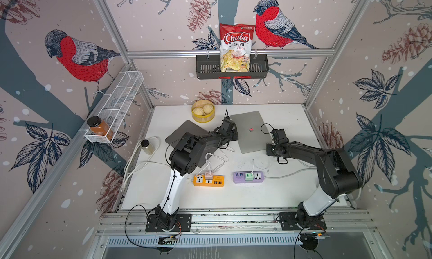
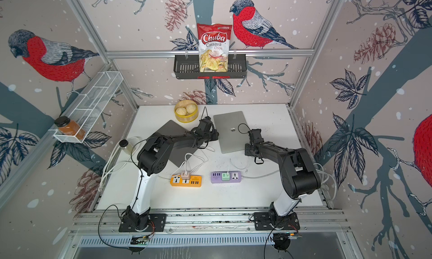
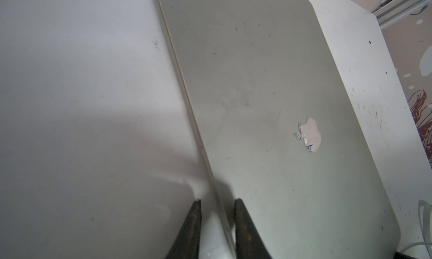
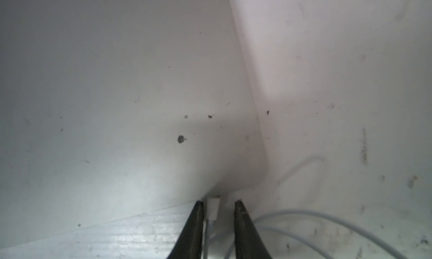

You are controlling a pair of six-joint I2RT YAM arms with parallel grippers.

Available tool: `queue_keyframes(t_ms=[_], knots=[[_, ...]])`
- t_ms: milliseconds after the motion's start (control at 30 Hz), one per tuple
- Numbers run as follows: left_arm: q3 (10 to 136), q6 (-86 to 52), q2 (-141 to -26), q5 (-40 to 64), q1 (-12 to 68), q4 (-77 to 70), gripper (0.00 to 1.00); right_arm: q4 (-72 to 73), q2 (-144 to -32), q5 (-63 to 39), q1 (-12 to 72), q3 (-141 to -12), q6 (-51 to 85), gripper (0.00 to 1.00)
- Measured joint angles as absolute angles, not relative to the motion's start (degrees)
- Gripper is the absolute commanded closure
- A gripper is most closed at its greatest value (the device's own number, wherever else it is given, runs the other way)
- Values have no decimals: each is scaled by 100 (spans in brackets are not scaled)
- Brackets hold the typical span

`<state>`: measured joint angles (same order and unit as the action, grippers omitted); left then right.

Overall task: Unplug the laptop charger
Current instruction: Remove the charging cable from the laptop.

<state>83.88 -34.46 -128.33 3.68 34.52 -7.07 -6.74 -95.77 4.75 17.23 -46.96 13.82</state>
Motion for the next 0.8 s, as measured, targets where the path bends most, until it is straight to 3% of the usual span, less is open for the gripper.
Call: queue_keyframes(t_ms=[333,800], knots=[[8381,-3444,-12829,364,3452,-707,74,-589,-9631,318,1645,-4703,1380,91],[8381,-3441,-12827,360,3452,-703,73,-609,-9605,281,1636,-4703,1380,100]])
